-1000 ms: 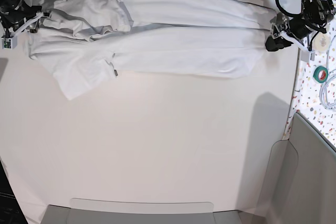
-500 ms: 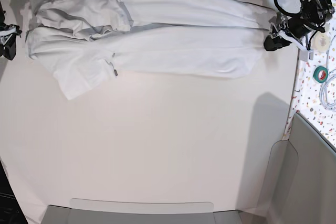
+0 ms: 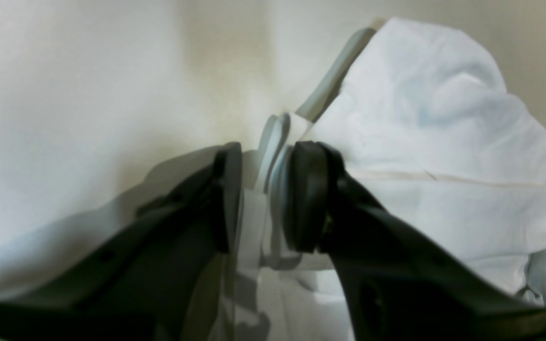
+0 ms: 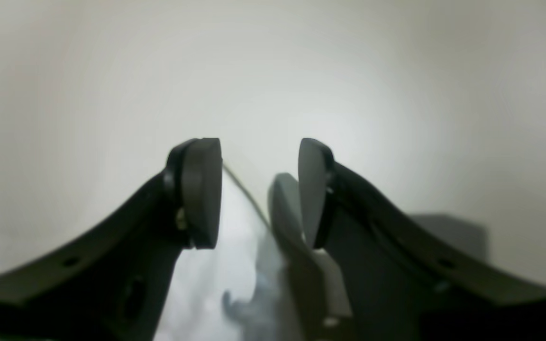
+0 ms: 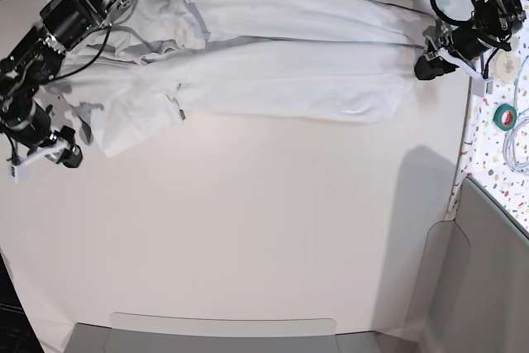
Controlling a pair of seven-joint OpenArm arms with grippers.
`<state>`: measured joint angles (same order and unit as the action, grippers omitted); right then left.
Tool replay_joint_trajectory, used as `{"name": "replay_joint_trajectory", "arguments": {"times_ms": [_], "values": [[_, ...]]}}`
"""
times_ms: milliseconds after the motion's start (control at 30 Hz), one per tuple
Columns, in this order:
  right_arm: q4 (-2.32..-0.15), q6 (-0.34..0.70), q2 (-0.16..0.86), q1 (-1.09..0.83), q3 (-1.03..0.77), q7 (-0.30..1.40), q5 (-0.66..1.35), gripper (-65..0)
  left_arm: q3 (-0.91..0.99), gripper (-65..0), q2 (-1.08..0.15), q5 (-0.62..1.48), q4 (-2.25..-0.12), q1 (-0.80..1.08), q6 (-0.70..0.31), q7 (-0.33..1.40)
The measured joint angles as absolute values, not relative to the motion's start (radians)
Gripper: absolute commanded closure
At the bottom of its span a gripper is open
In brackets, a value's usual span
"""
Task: Layout the t-shirt on the table in an organized manner, then fold the t-shirt properly
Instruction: 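Move the right gripper to the loose sleeve fabric beside the fold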
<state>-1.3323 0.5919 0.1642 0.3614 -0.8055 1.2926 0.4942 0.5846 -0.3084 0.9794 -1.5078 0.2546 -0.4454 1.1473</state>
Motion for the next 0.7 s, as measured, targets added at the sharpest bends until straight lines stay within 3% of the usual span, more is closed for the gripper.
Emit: {"name": "replay_joint_trajectory", "arguments": {"times_ms": [133,500,567,667,700], "values": [[-1.199,0.592,0.16,0.376,-0.751,1.283,0.492,-26.4,0.585,-18.5,-0.308,0.98,-1.508,0.255,-0.446,1.147],[-1.222,0.606,0.184,0.226,-0.667,1.163,0.578,-25.3,0.585,-18.5,-0.308,0.98,-1.508,0.255,-0.446,1.146],[-1.224,0.606,0.194,0.224,-0.638,1.165,0.571,-18.9,0.585,-18.5,-0.308,0.979,-1.508,0.258,-0.446,1.147],[-1.257,0.605,0.195,0.214,-0.591,1.18,0.545,0.0,0.585,-18.5,-0.307,0.98,-1.508,0.255,-0.446,1.147],[-1.281,0.603,0.19,0.207,-0.575,1.192,0.543,0.0,0.585,-18.5,-0.307,0.979,-1.508,0.254,-0.446,1.147]]}}
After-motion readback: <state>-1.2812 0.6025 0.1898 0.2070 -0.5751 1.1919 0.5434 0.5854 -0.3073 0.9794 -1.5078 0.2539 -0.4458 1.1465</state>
